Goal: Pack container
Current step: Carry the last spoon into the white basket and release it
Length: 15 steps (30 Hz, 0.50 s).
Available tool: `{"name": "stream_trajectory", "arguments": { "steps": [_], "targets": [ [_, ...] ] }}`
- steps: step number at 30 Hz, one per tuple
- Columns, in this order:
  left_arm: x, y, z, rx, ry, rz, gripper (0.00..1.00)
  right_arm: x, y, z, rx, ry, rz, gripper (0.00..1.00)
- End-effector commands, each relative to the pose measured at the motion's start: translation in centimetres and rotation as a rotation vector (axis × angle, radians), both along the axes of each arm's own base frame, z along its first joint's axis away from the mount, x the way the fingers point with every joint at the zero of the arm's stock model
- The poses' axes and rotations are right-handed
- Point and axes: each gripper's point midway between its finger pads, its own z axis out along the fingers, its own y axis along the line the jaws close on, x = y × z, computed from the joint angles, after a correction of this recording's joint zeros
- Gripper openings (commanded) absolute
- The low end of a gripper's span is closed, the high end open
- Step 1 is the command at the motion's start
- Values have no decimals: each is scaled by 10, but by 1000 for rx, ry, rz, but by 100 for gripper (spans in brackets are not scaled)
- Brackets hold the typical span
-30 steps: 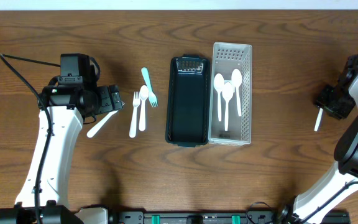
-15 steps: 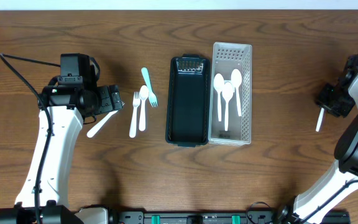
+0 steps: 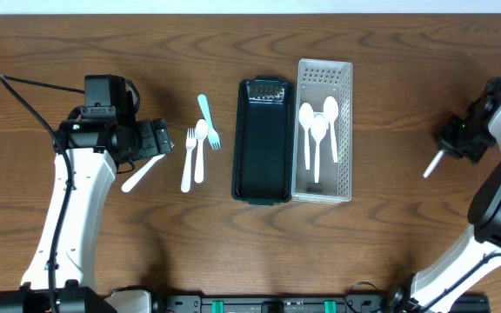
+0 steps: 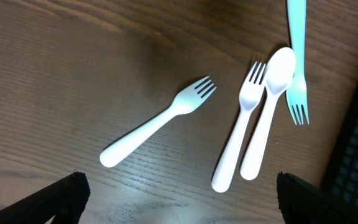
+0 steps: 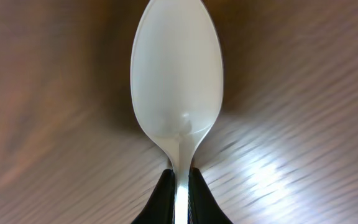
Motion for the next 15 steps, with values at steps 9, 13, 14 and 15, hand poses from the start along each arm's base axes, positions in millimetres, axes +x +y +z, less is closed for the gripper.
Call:
{"name": "stream_trajectory", "arguments": {
  "steps": [9, 13, 14, 15],
  "targets": [
    [4, 0, 5, -2, -11, -6, 98, 38, 146, 188, 112, -506, 332, 1],
    [4, 0, 5, -2, -12, -6, 98, 37, 198, 179, 80, -464, 420, 1],
    [4, 0, 5, -4, -14, -3, 98, 36, 212, 173, 91, -447, 445, 1],
    [5, 0, 5, -6, -16, 2, 98, 35, 228, 165, 107, -423, 477, 1]
  ]
}}
